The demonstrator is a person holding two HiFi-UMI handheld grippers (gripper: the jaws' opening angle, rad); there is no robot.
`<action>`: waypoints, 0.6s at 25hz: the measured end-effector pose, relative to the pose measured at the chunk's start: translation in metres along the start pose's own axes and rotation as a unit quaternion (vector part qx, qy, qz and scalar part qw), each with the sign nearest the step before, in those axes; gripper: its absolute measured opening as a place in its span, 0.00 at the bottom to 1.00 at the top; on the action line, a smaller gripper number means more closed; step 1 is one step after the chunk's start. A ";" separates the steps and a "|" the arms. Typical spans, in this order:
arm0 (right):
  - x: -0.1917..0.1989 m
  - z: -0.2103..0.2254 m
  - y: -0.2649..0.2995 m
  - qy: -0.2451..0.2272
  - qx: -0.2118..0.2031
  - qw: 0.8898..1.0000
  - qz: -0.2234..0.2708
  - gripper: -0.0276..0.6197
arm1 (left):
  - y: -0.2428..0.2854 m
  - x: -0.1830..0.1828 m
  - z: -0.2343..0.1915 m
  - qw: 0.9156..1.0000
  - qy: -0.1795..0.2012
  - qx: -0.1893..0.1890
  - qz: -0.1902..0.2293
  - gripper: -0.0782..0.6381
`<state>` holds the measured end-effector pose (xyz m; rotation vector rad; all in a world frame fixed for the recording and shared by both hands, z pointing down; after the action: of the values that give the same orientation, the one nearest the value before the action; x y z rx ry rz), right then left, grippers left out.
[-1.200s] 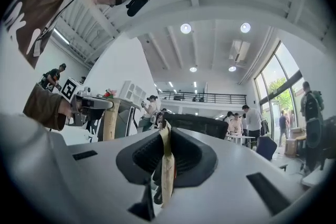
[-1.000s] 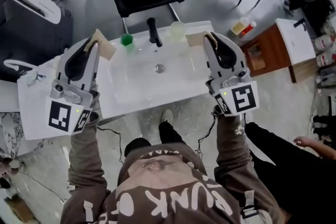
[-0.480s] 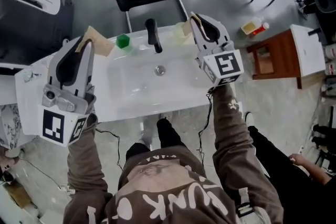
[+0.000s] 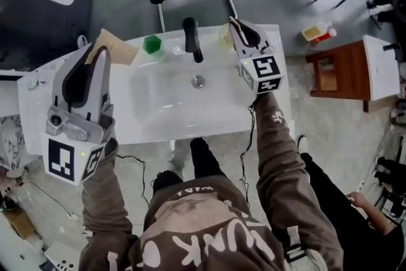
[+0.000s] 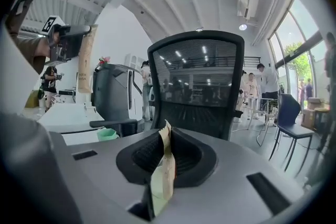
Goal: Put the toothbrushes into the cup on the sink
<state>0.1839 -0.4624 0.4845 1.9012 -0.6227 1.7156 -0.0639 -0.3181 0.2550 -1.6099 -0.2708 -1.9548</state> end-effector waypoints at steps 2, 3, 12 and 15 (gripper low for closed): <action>0.006 0.001 0.000 0.002 0.005 1.000 0.000 0.11 | -0.001 0.003 -0.001 1.000 -0.001 -0.001 -0.002 0.16; 0.007 0.001 0.001 0.002 0.007 1.000 0.001 0.11 | -0.001 0.005 -0.002 1.000 -0.001 -0.001 -0.002 0.16; 0.007 0.002 0.002 0.001 0.011 1.000 0.004 0.11 | 0.004 0.050 -0.018 1.000 -0.028 -0.014 0.001 0.16; 0.008 0.001 0.004 0.000 0.010 1.000 0.005 0.11 | 0.009 0.074 -0.021 0.999 -0.031 -0.011 0.005 0.16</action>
<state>0.1829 -0.4662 0.4928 1.9149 -0.6182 1.7345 -0.0830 -0.3585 0.3178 -1.6855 -0.2652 -1.9085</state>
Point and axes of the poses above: the fingertips, and each gripper's own axes: y forward along the fingers, z to its right, x out of its underside, the point moved 4 cm from there along -y, backward along the fingers, and after that the axes turned 8 degrees about z, right-handed, at the moved point
